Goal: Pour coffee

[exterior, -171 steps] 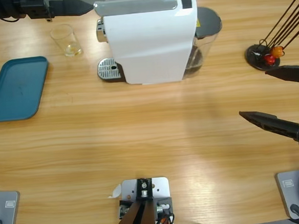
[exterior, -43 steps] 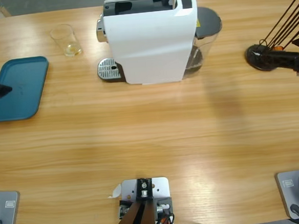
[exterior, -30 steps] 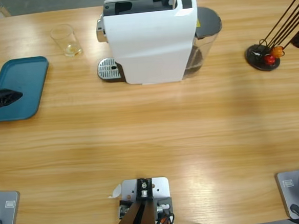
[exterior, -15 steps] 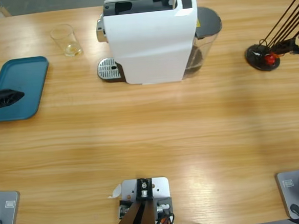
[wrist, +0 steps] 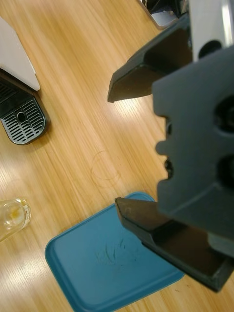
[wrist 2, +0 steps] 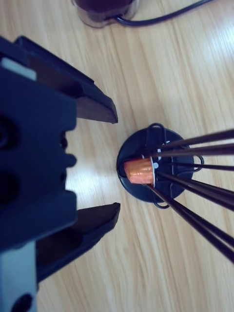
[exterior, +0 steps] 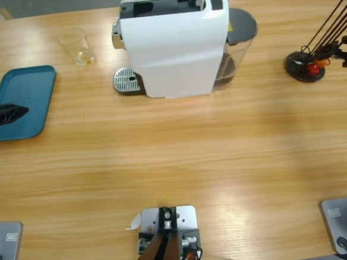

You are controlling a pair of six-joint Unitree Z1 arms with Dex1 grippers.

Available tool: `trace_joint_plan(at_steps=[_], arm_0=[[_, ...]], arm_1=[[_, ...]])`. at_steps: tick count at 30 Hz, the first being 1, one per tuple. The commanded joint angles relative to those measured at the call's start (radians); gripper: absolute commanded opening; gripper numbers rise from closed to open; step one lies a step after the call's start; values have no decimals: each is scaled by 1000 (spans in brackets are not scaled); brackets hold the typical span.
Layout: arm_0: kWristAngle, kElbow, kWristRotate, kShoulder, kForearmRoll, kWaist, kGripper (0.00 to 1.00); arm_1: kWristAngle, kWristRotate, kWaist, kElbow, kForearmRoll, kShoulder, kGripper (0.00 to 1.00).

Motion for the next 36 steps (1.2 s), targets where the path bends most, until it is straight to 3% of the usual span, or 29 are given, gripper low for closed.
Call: trace_joint_plan(at_steps=[1,5,8,29,32,36], arm_0=[[16,34,-8,-3,-14,-9,839],[17,35,-8,-3,-14,-9,839],[17,36,-8,-3,-14,-9,839],[17,36,-7,-4,-14,-9,839],[17,36,-6,-6,-14,-9,839],[17,36,-6,-7,-14,-9,839]], arm_1=[[13,-18,-36,-20,-12,84,720],[18,-19,-40,-26,-10,103,708],[23,-19,-40,-28,-10,115,630],[23,-16,-53,-31,-15,131,621],[19,-8,-53,-25,-18,127,513],[-15,22,-52,-9,-18,105,511]])
